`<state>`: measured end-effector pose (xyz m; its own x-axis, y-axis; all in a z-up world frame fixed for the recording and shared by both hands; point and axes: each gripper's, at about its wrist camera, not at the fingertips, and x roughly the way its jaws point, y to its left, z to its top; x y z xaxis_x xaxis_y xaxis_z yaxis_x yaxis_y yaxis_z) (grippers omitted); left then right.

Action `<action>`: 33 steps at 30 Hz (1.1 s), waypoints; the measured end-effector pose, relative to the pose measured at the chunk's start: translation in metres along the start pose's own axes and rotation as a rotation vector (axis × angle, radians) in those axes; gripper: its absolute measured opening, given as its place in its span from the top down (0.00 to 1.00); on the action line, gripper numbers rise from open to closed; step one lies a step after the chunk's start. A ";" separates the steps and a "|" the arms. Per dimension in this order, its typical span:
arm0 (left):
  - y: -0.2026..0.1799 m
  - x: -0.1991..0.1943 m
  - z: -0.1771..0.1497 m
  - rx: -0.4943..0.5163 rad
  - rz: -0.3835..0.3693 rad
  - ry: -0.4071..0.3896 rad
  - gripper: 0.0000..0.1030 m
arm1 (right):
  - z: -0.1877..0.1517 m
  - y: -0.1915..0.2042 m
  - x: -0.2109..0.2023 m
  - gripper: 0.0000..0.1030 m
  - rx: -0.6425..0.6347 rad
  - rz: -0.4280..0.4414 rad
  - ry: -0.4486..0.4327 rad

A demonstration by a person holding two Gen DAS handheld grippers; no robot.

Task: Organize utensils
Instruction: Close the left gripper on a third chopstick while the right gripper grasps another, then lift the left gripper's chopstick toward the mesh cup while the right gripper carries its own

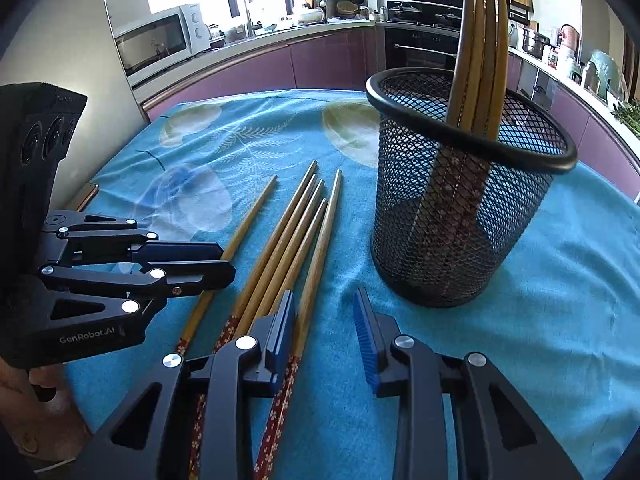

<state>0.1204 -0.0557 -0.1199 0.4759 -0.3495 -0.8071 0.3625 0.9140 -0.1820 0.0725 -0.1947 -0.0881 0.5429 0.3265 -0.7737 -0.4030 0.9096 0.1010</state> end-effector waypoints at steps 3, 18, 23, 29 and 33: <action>0.000 0.002 0.001 -0.002 0.007 -0.003 0.88 | 0.004 0.001 0.004 0.76 0.003 -0.003 -0.003; 0.004 -0.019 -0.006 -0.053 -0.026 -0.048 0.92 | -0.002 -0.009 -0.014 0.95 0.074 0.094 -0.038; 0.000 -0.016 -0.011 -0.031 -0.039 -0.025 0.92 | -0.007 -0.004 -0.017 0.95 0.045 0.121 -0.011; -0.001 -0.007 -0.013 -0.012 -0.048 0.011 0.92 | -0.007 -0.001 -0.010 0.94 0.023 0.111 0.017; -0.001 -0.003 -0.008 0.001 -0.050 0.019 0.92 | -0.005 -0.003 -0.004 0.93 0.022 0.107 0.024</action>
<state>0.1121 -0.0534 -0.1221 0.4423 -0.3906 -0.8073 0.3863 0.8954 -0.2215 0.0675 -0.1997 -0.0881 0.4798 0.4164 -0.7723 -0.4414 0.8753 0.1976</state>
